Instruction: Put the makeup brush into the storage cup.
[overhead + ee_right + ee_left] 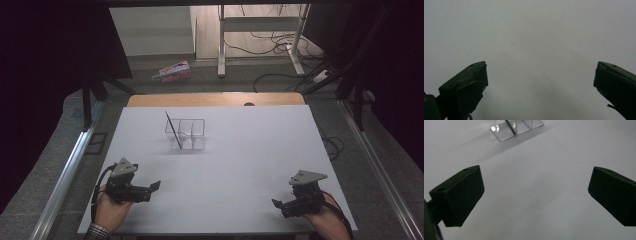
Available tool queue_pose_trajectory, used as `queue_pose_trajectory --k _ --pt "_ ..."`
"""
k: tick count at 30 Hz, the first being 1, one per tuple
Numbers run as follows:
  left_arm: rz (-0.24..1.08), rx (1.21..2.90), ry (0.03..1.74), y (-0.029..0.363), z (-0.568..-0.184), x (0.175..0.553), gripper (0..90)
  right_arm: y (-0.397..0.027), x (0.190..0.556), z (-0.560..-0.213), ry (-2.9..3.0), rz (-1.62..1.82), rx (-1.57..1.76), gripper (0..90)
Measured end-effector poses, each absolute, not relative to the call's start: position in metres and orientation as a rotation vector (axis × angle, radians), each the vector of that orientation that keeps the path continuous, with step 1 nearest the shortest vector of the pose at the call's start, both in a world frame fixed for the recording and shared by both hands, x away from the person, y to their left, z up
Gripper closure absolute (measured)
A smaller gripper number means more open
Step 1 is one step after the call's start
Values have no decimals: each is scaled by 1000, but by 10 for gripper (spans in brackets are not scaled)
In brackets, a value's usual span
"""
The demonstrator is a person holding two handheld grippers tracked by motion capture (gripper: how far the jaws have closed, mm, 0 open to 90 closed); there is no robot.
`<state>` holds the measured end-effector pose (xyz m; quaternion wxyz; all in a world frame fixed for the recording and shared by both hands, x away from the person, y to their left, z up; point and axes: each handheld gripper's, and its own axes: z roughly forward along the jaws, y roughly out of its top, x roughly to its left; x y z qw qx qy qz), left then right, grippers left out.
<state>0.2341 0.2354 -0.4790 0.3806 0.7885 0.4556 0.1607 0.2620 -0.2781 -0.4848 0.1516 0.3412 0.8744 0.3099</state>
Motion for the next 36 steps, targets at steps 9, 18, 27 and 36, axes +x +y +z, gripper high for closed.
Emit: queue_pose_trajectory --k 9,18,27,36 --pt "418 2021 1166 241 -482 222 5 -278 262 -485 2511 886 982 0" --pt "430 2023 1191 248 -483 213 5 -279 262 -485 2512 889 982 0" --pt "435 2023 1203 254 -486 204 4 -279 262 -485 2510 888 985 0" --pt "459 2023 1222 262 -488 193 1 -279 262 -485 2510 887 988 0"
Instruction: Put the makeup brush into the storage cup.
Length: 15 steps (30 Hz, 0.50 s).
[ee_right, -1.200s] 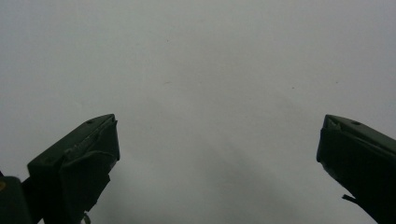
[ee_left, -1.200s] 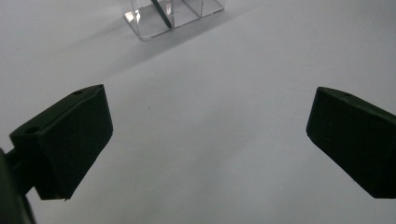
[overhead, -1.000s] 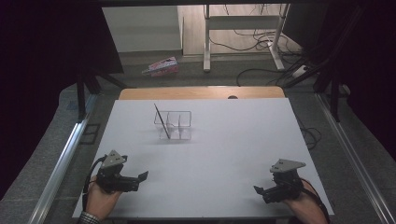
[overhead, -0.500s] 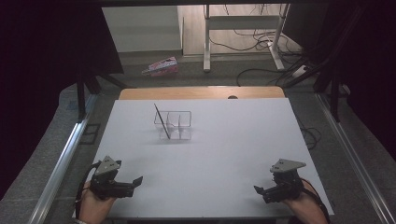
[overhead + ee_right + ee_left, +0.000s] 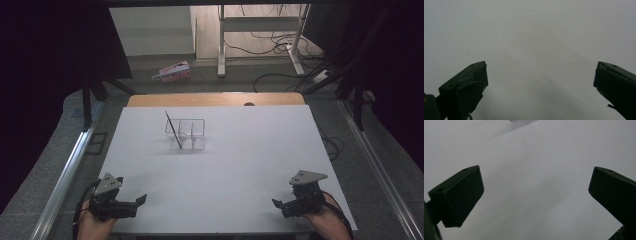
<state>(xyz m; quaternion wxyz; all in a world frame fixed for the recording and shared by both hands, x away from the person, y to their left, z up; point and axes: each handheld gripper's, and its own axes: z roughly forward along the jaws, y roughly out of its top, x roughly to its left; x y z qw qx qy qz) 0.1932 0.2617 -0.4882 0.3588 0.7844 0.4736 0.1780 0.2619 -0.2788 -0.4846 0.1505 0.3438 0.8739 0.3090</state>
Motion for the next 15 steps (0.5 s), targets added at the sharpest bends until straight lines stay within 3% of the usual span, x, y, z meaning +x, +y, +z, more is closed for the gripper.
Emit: queue_pose_trajectory --k 15 --pt "500 2046 1264 270 -494 179 0 -279 262 -485 2510 883 990 0"
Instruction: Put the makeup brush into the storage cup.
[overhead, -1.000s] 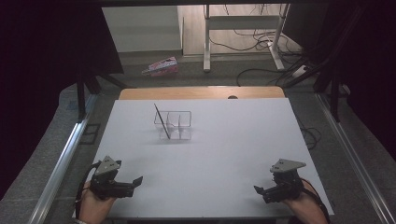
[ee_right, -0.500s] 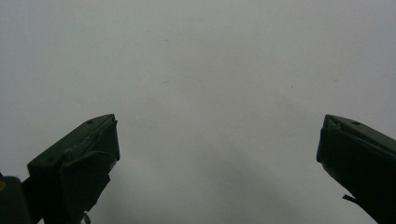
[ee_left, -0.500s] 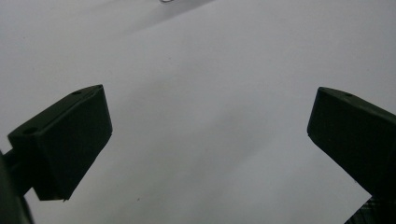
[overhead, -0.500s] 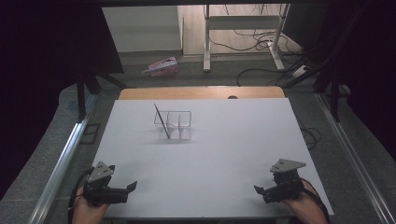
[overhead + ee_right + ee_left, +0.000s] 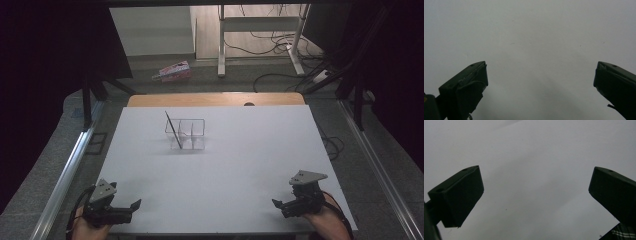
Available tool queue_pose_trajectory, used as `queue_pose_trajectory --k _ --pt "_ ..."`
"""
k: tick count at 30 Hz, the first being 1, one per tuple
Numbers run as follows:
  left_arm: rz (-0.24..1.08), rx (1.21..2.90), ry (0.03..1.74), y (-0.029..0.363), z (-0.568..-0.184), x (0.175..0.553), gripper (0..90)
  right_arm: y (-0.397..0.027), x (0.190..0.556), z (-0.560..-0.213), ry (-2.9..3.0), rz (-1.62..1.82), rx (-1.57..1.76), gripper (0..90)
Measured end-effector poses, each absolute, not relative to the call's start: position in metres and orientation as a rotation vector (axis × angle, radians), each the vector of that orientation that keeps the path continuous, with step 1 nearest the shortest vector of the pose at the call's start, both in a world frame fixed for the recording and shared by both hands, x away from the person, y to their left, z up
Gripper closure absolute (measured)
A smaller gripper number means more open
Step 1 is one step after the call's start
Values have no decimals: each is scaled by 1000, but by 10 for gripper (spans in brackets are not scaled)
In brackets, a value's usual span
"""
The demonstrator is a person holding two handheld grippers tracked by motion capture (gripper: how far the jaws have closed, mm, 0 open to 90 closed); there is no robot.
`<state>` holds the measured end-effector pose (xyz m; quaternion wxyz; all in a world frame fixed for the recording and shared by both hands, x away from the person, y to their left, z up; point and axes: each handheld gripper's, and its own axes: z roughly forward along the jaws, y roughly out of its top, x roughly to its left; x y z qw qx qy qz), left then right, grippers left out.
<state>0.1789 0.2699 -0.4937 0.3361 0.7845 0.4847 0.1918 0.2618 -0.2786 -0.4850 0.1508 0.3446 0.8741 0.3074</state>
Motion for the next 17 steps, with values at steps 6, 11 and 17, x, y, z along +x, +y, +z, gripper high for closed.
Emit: queue_pose_trajectory --k 6,11,17 --pt "511 2041 1269 271 -493 176 0 -279 262 -485 2513 880 987 0" --pt "508 2040 1286 271 -494 177 2 -278 262 -486 2517 875 986 0" --pt "503 2059 1297 270 -495 179 6 -278 262 -486 2521 870 983 0"
